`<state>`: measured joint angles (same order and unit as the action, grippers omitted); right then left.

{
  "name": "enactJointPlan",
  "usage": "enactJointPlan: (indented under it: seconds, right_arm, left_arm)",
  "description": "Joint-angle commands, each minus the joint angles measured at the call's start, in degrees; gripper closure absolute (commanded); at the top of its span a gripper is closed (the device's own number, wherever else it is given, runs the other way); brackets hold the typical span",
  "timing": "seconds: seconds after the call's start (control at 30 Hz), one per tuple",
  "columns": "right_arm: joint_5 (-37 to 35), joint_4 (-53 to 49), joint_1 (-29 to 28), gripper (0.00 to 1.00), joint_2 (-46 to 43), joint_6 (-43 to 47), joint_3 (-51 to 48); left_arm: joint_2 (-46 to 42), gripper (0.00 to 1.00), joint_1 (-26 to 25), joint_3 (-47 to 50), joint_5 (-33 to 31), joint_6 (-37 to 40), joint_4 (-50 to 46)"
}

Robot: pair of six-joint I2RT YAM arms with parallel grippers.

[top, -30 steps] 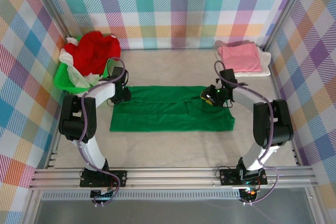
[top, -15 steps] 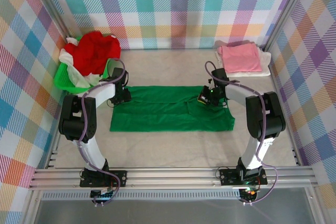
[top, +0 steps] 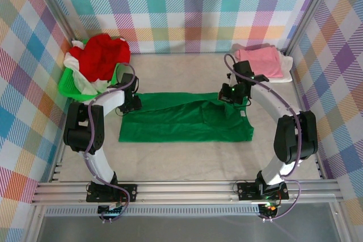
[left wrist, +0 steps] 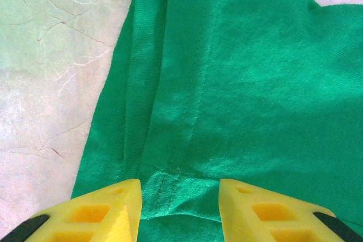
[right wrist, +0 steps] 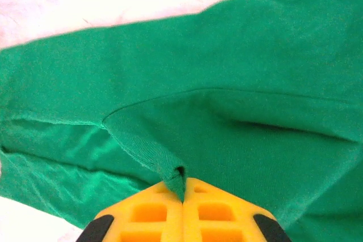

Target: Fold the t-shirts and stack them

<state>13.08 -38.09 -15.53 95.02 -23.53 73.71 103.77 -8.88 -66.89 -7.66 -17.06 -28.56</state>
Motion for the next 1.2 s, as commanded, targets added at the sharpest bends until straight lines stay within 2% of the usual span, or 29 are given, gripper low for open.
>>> enactJointPlan:
  seconds: [0.0,0.1,0.27,0.4,0.5,0.57,0.8,1.03,1.07,1.17]
  right_arm:
    - [-0.5,-6.14,-1.86,0.91,-1.42,3.8,-0.88]
    - [0.3,-7.22,-3.26,0.7,-1.42,4.46,-2.68]
    - [-1.97,-2.34,-1.56,0.6,-5.41,1.73,-6.26]
    - [1.67,4.1,5.5,0.6,-8.11,-3.67,-10.41]
    - [4.21,6.21,11.45,0.61,-6.49,-6.59,-12.88]
    - [6.06,6.94,13.48,0.61,-4.98,-7.37,-14.12]
    - [12.07,10.81,13.83,0.6,-0.67,-8.26,-17.07]
    - [12.6,13.1,13.58,0.6,3.81,-8.71,-16.66]
    - [12.67,13.27,13.46,0.63,4.42,-8.73,-16.45]
    - [12.5,14.54,13.19,0.78,4.62,-9.24,-16.29]
  left_arm:
    - [-1.69,0.59,0.54,-0.29,-1.27,0.97,-2.03]
    - [-1.52,0.58,0.53,-0.82,-2.0,1.48,-2.53]
    - [-1.2,0.58,0.49,-1.87,-2.24,1.77,-2.56]
    - [-1.11,0.58,0.49,-2.82,-1.78,1.68,-2.73]
    - [-1.11,0.58,0.53,-3.02,-1.63,1.78,-2.86]
    - [-1.23,0.58,0.54,-3.09,-1.83,1.94,-3.24]
    - [-1.13,0.57,0.57,-2.54,-1.91,2.04,-3.27]
    - [-1.12,0.57,0.53,-2.82,-0.39,1.46,-3.17]
    - [-1.81,0.57,0.51,-2.49,-0.25,1.29,-2.96]
    - [-3.89,0.57,0.51,-1.43,0.27,0.81,-2.43]
